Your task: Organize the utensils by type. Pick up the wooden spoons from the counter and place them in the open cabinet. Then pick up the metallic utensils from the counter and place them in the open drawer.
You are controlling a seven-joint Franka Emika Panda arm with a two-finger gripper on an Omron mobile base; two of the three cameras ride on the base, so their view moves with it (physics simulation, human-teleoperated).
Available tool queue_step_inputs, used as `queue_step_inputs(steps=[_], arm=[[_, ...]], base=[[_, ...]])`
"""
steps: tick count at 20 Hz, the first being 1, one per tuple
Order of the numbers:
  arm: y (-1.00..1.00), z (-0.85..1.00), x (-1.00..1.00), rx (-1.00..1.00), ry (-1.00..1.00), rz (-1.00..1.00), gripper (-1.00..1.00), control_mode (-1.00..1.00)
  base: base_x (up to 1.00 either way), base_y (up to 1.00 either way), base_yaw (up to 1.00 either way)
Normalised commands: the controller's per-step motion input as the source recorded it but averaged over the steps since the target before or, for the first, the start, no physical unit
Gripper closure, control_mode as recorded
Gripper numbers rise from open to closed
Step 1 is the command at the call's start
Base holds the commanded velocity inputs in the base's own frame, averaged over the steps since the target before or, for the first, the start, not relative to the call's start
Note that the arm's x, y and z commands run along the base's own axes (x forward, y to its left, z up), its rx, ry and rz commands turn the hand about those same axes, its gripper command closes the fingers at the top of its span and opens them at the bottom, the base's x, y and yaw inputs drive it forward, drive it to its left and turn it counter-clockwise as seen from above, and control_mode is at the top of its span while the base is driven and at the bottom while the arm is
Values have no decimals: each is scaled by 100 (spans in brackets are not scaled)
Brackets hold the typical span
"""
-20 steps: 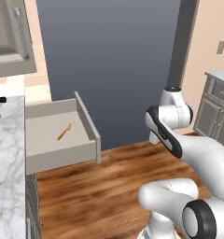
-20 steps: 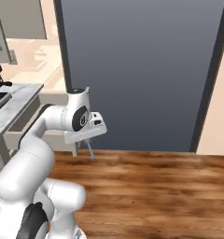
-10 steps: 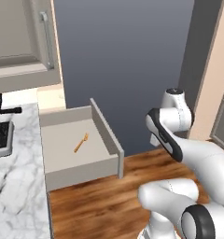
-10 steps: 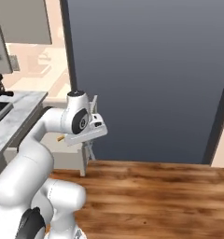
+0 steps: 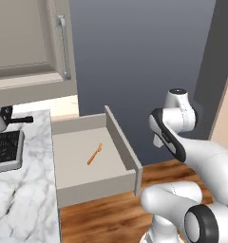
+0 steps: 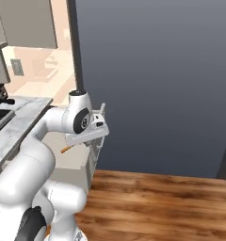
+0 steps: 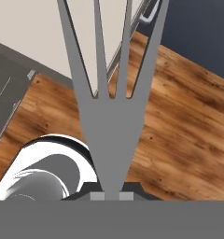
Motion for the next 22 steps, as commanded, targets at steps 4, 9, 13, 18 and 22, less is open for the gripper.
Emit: queue_step_inputs(steps=[4,9,13,18,22], arm=[[0,0,0,0,0,0,100,100],[0,0,0,0,0,0,100,100],[0,0,0,0,0,0,100,100],[0,0,0,0,0,0,100,100],[0,0,0,0,0,0,100,100]], base=[[33,37,7],[48,26,14],[55,19,25],[44,11,17],[4,0,0]])
